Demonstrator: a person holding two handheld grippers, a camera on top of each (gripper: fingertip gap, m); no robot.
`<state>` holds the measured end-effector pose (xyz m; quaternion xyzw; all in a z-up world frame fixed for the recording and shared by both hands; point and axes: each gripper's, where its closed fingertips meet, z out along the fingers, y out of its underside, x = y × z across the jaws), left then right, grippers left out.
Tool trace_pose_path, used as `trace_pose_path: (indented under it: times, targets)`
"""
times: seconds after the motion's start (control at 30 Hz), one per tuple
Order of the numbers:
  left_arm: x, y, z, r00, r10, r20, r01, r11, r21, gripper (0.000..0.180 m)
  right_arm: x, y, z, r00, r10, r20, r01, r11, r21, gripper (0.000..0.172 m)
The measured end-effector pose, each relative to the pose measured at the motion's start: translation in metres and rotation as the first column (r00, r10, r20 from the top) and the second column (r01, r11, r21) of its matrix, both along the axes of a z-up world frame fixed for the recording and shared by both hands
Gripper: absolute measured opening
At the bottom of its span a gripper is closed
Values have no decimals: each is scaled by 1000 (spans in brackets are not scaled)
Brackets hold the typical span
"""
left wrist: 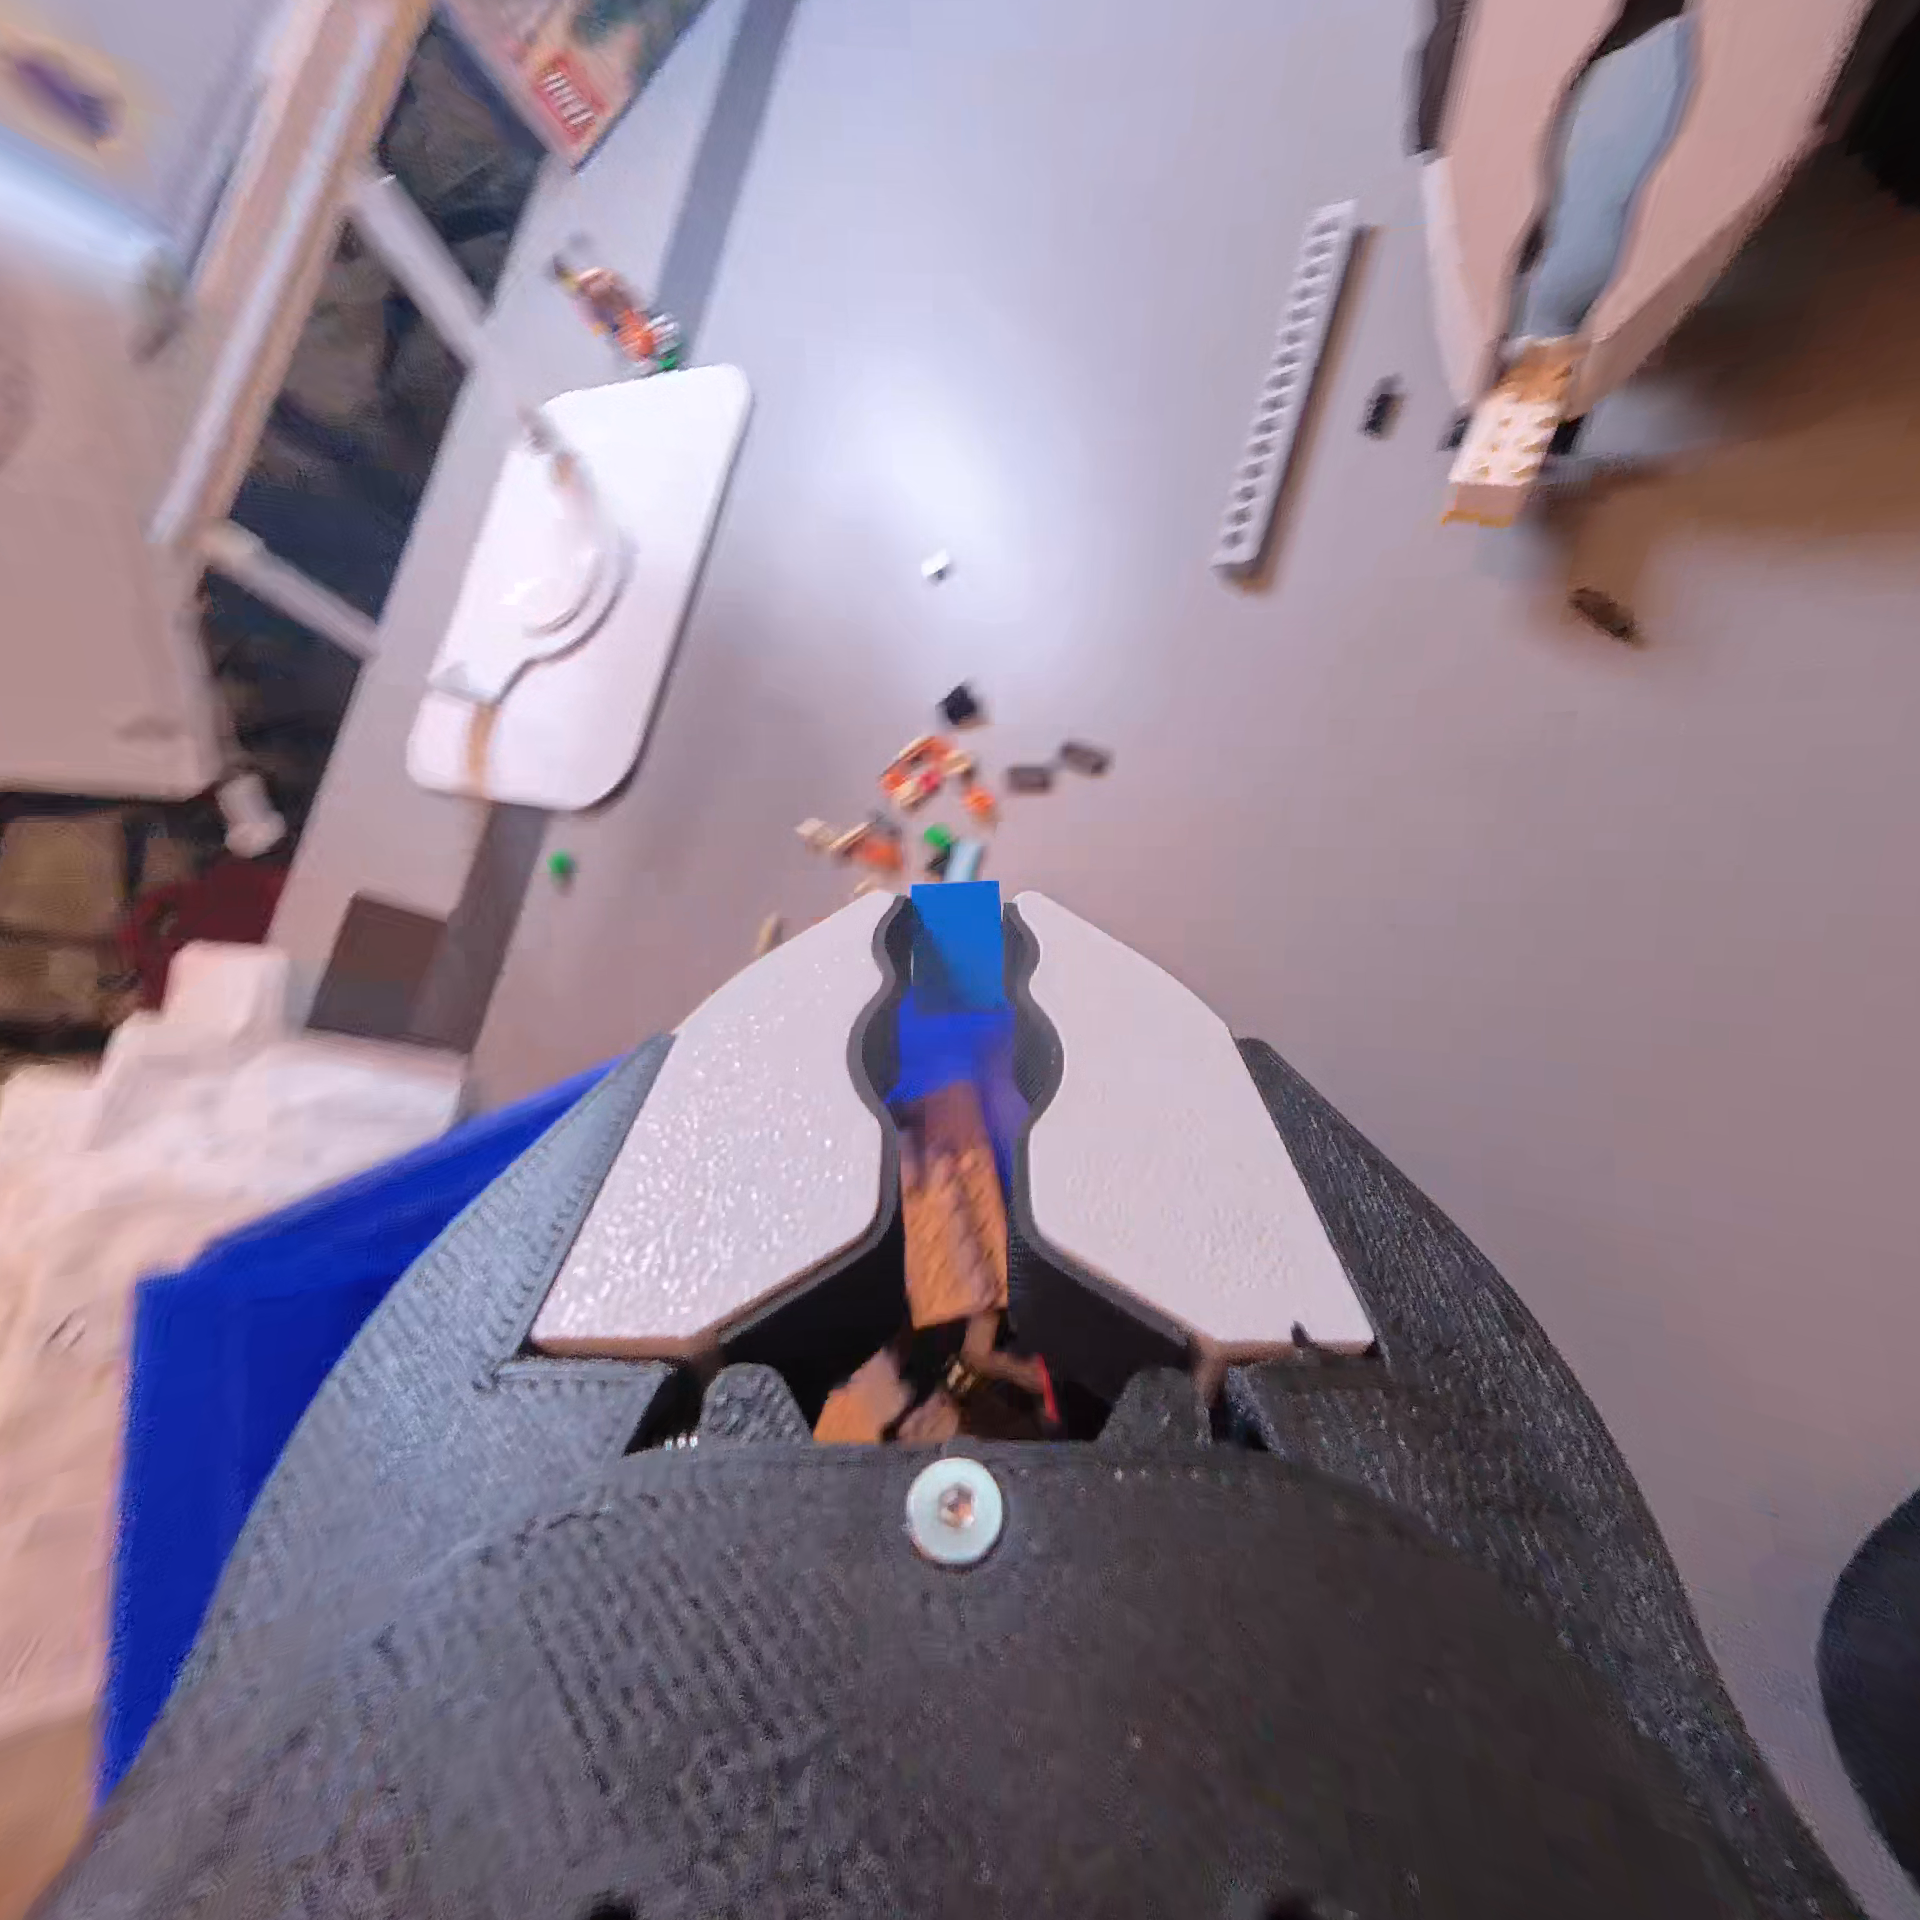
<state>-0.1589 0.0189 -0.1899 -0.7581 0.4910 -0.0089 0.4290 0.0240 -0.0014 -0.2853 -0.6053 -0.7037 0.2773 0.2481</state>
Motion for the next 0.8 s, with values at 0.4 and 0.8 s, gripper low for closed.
trace_pose_path:
  times: [0.4, 0.8]
  targets:
    - [-135, 9, -19, 913, 406, -45, -408, 905, -120, 17, -3, 1, -1, 1000, 1, -16, 0, 1000, 23, 17]
    - [-123, 20, -14, 915, 395, -78, -398, 917, -26, 36, -6, 3, 2, 999, -10, -54, 12, 999, 43, 17]
